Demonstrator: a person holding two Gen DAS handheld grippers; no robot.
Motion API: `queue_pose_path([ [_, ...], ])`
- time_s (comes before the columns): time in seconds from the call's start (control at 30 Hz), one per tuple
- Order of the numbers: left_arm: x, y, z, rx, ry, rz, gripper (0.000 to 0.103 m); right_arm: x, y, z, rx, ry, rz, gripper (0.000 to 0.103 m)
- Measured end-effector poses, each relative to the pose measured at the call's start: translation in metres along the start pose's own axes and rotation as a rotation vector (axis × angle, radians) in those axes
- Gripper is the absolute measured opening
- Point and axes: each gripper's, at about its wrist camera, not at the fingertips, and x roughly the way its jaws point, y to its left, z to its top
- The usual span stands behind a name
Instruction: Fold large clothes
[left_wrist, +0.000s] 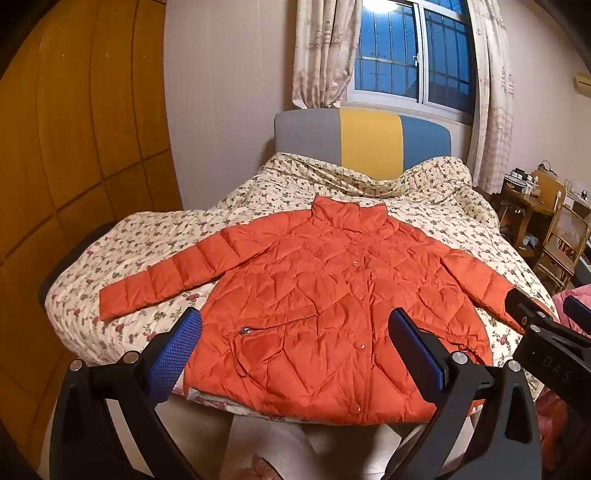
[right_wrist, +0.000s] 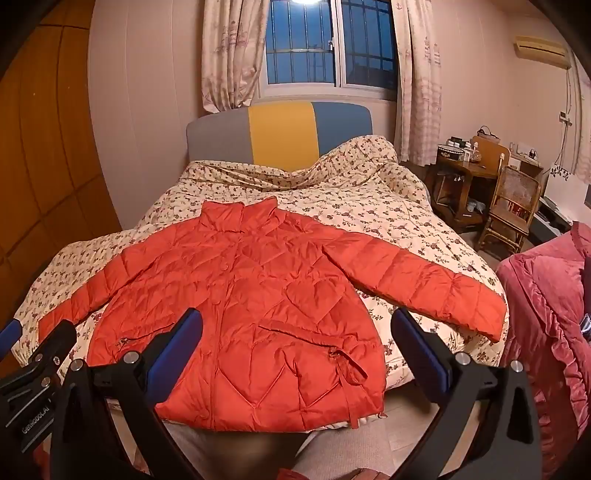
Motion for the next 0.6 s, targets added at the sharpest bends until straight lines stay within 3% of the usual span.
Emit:
queue_pose_path([
  [0.6,0.0011,-0.0039,-0.0008,-0.004,0.023,-0.01,0.1,0.0008,0.0005,-0.0013,0.002,0.008,0.003,0.101],
])
